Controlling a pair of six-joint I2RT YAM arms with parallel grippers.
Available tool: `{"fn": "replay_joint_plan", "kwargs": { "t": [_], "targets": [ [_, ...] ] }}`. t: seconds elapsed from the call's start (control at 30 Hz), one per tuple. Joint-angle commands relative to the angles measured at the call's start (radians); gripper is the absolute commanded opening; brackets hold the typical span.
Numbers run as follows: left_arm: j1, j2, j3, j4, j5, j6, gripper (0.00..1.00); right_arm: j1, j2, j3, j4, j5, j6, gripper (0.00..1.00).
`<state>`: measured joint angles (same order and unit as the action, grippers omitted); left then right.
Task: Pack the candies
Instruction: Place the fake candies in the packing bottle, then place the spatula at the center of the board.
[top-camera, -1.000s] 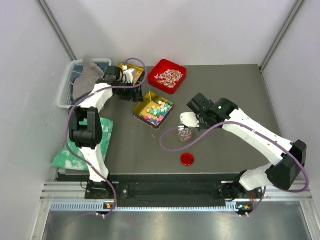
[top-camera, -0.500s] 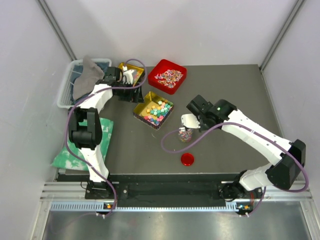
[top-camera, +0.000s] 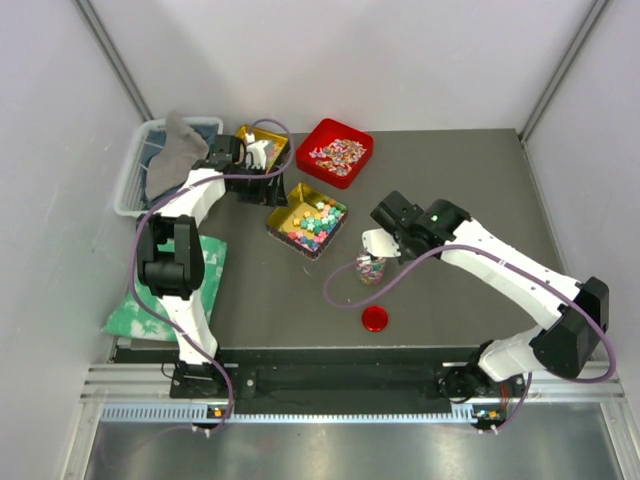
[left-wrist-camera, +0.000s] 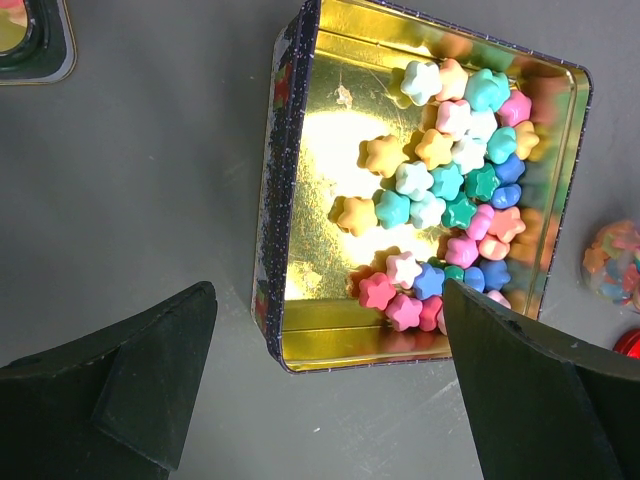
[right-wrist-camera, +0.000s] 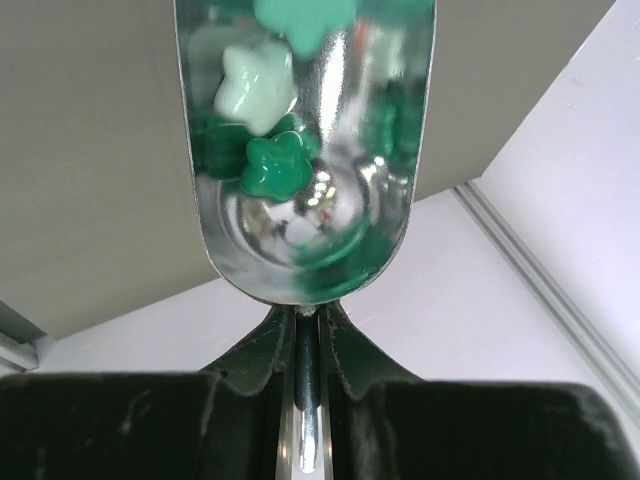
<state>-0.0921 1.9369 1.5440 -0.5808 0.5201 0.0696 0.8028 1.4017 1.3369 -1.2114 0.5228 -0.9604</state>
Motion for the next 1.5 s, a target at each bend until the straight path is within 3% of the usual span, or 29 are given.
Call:
{"fn": "replay_joint_plan", "kwargs": {
  "t": [0.0, 0.8, 0.97, 1.17, 1.3, 1.47],
  "targets": [
    [0.005, -0.047, -0.001, 0.035, 0.026, -0.001, 0.99, 0.029, 0.008, 0.016, 0.041, 0.051, -0.024, 0.0],
    [0.005, -0.049, -0.019, 0.049, 0.032, -0.001, 0.99, 0.079, 0.036, 0.031, 0.059, 0.16, -0.084, 0.0],
    [0.005, -0.053, -0.021, 0.05, 0.031, 0.002, 0.99, 0.059, 0.025, 0.105, 0.065, 0.132, -0.061, 0.0],
    [0.005, -0.047, -0.015, 0.055, 0.043, -0.007, 0.99, -0.029, 0.005, 0.127, 0.098, 0.073, -0.005, 0.0],
    [0.005, -0.052, -0.022, 0.058, 0.063, -0.007, 0.99, -0.163, 0.016, 0.105, 0.16, -0.042, 0.097, 0.0],
    [0.005, -0.056, -0.027, 0.056, 0.095, 0.01, 0.99, -0.417, 0.071, 0.055, 0.327, -0.25, 0.238, 0.0]
  ]
}}
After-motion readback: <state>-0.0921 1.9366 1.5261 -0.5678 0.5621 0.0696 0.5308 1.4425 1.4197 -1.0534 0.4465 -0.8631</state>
